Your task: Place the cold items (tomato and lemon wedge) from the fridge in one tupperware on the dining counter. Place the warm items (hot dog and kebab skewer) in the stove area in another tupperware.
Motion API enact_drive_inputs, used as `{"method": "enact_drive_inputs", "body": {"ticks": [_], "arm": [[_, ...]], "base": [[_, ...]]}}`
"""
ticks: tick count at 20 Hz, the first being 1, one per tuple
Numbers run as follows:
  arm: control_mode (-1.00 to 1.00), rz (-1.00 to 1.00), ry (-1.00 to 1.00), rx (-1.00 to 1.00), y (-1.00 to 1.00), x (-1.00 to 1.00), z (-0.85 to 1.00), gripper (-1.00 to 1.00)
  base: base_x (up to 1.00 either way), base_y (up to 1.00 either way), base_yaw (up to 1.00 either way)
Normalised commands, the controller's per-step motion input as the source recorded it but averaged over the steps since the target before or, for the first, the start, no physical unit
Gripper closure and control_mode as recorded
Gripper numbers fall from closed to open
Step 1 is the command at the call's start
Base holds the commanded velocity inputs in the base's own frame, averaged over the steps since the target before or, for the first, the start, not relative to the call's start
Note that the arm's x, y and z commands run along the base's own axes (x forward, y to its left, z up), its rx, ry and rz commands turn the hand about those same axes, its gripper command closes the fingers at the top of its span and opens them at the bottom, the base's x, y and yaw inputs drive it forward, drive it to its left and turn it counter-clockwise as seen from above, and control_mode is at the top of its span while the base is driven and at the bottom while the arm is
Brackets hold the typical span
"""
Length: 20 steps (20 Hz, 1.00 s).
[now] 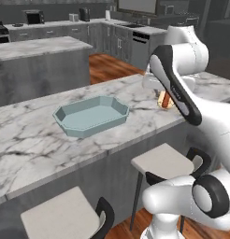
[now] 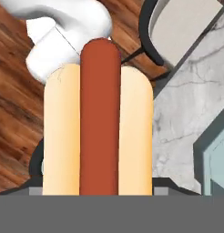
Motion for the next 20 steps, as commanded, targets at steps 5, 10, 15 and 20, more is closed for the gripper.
{"method": "enact_drive_inputs", "body": {"ticks": [5,10,15,20], "arm": [[-1.00,0.20,-0.58,0.26,0.44,0.14,-0.03,1.00],[-1.00,0.19,0.04,0.20,0.65,0.52,0.00,1.00],[-1.00,0.21,0.37,0.12,0.37,0.60,0.41,1.00],[-1.00,0.10,0.48,-0.04,0.44,0.58,0.19,1.00]], "base": [[0.00,0.00,0.00],[0.00,0.00,0.00],[0.00,0.00,0.00],[0.00,0.00,0.00]]}}
